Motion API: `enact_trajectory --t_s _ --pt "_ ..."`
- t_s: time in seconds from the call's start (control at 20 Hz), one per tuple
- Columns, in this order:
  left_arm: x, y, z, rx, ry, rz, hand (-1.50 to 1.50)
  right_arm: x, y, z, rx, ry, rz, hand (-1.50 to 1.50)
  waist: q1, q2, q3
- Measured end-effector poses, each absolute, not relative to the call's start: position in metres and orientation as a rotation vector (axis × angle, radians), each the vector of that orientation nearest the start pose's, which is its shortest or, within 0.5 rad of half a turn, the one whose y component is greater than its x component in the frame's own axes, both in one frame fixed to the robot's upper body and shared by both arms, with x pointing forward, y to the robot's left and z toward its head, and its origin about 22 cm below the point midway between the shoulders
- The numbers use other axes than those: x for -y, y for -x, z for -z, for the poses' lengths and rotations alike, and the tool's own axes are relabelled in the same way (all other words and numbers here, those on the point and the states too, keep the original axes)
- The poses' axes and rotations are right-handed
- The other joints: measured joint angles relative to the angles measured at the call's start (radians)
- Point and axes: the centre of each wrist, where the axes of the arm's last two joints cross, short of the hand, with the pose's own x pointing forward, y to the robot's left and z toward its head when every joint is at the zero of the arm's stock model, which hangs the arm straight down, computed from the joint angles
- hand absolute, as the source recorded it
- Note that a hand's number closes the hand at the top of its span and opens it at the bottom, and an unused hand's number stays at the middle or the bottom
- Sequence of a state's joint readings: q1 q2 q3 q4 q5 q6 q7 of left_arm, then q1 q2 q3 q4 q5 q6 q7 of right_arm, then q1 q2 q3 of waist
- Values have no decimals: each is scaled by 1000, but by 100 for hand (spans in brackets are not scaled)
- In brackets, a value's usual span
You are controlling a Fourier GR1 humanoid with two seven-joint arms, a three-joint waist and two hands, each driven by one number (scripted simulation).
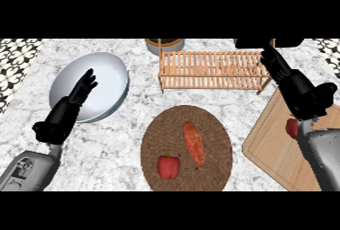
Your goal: Pick the sweet potato from the placemat and place it in the tiered shelf
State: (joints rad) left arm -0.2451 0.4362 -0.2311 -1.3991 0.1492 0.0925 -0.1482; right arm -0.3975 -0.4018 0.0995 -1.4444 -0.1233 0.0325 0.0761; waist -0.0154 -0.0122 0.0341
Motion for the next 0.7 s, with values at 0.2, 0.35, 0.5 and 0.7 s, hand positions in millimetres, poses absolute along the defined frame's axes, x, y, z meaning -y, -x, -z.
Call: enact_trajectory --t_s 0.2,0.35,0.5,0.7 --pt "-281 -285 -20 1568 -143 278 0 279 -320 -99 1749 131 -355 150 7 6 -21" --pt "-295 -270 -5 1442 -158 148 0 306 -313 -95 1719 276 -383 150 8 7 -22" --pt "-299 -257 13 1305 -136 58 0 324 -301 -63 1552 396 -342 -150 9 13 -25" --pt "-295 -253 25 1186 -110 -11 0 334 -278 -27 1508 352 -302 -150 9 13 -29"
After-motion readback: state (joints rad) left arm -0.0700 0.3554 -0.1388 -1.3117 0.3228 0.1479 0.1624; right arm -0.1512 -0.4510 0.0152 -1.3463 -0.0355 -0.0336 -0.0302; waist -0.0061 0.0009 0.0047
